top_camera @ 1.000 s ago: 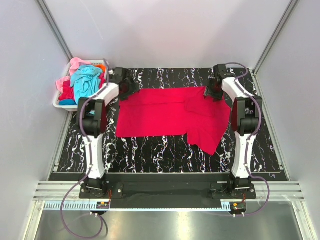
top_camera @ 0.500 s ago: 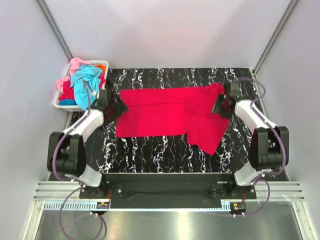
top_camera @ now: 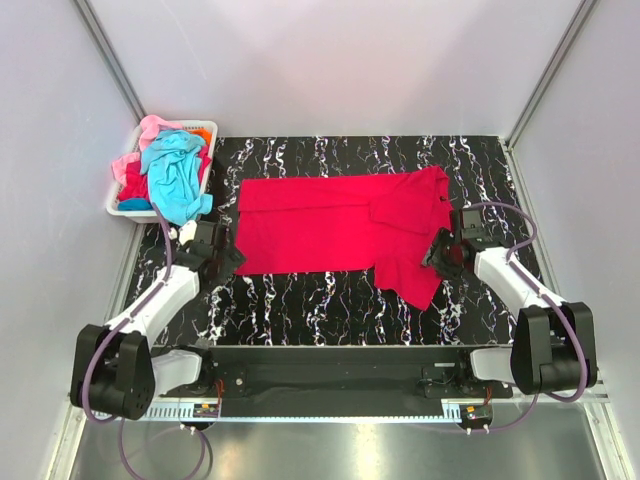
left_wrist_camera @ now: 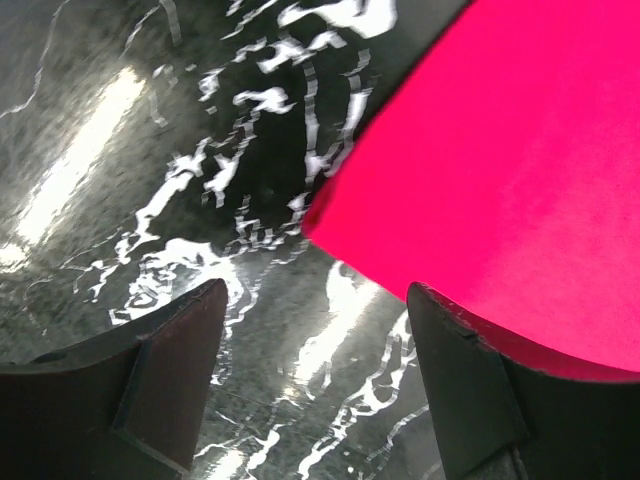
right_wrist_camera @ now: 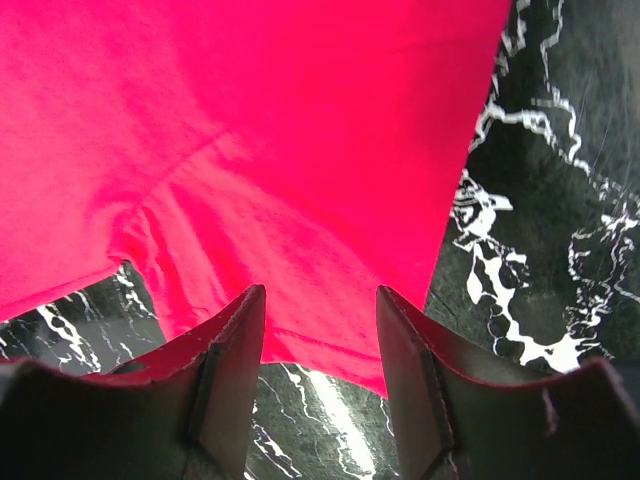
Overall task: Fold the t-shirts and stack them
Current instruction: Fold the tshirt
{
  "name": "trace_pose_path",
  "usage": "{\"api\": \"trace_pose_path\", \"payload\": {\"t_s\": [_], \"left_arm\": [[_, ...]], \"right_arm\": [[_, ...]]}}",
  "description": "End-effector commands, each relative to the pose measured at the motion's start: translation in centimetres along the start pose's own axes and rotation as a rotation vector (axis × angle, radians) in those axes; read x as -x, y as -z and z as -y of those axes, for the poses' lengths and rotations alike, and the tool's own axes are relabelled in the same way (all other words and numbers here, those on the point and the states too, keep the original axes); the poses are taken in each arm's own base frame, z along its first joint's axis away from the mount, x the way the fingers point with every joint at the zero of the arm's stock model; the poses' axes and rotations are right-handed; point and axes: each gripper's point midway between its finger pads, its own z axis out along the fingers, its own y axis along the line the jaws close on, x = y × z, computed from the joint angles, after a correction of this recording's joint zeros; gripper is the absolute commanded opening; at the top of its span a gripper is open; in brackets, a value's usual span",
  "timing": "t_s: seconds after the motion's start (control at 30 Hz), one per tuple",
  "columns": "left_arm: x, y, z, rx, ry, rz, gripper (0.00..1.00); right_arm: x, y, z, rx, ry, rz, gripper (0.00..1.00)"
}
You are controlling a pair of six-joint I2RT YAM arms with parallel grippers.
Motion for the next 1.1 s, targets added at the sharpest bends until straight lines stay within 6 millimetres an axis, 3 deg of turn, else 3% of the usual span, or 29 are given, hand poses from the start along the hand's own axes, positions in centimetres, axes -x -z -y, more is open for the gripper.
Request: {"api": "trace_pose_path", "payload": {"t_s": [0.0,0.07,0.37,0.73,1.07], "left_arm": [[-0.3,-1.1,-1.1,0.054,0.035,0.024,0.77],[-0.6,-1.6,-0.7,0.043,0.048,0.012,0.75],[-1.3,-4.0,0.8,0.013,0.089,-0.022,0.49],[0.1,-5.2,1.6,0.018,0.065,0.016,0.41],[0.0,-5.1,0.9,0.033,0.047,0.024,0.06]], "right_arm": [[-0.2,0.0,-0.5,0.033,-0.045,0.022,0.55],[-0.6,-0.2,-0.5,0.039,-0.052,0.013,0.55],[-0.7,-0.3,-0.4,0.04,-0.049,0.011,0.55],[-0.9,-0.7,0.2,0.007,-0.052,0.002,0.54],[-1.4,-0.6,3.0,-0.143,-0.096,0.014,0.54]]}}
